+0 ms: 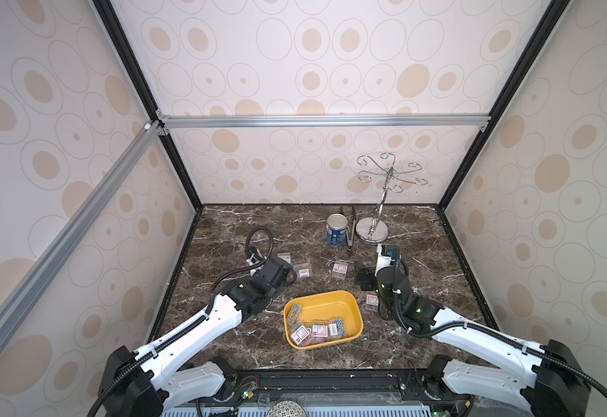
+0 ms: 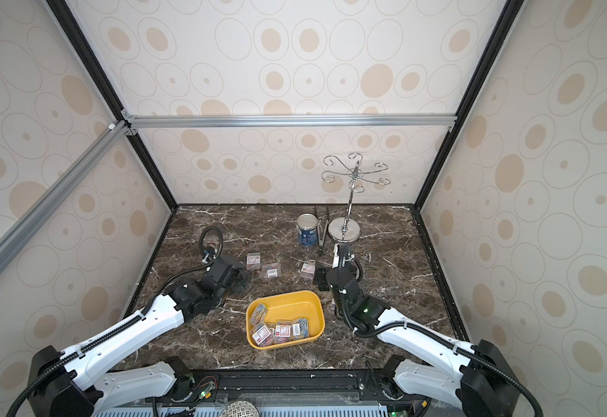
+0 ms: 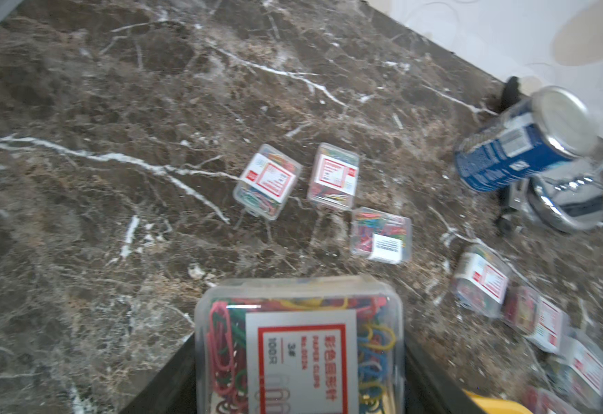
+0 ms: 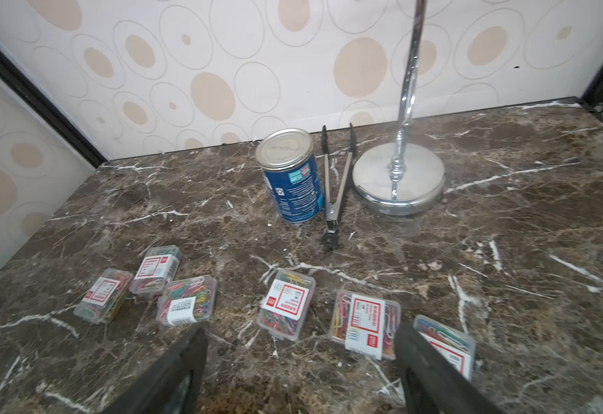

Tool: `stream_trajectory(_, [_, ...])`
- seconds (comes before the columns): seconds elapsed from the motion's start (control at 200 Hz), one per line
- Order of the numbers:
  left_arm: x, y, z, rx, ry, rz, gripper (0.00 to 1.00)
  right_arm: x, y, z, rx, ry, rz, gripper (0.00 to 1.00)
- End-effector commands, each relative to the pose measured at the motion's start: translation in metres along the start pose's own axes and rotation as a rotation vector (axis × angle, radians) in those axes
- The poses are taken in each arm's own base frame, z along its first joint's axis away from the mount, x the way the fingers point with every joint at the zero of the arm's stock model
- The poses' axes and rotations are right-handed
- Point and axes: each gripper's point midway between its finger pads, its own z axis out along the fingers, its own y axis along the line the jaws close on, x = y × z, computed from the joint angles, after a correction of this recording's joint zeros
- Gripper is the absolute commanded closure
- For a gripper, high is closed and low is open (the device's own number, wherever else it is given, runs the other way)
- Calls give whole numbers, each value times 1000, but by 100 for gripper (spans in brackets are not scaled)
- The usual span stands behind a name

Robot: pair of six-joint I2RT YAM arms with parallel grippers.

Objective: Take the paper clips out of the storage box
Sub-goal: Pick up the boxed paper clips from the storage box, then place the boxed paper clips at the center of the board.

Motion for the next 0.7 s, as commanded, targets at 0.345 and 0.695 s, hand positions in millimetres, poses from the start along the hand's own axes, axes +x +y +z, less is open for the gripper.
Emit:
stream_trajectory(0.345, [56,57,77,-109,210,-2,29,-38,103,53,-162,-144,-106,14])
stream_trajectory(0.695, [74,80,102,-157,264,-28,28,-51,150,109,-135,-222,-206,13])
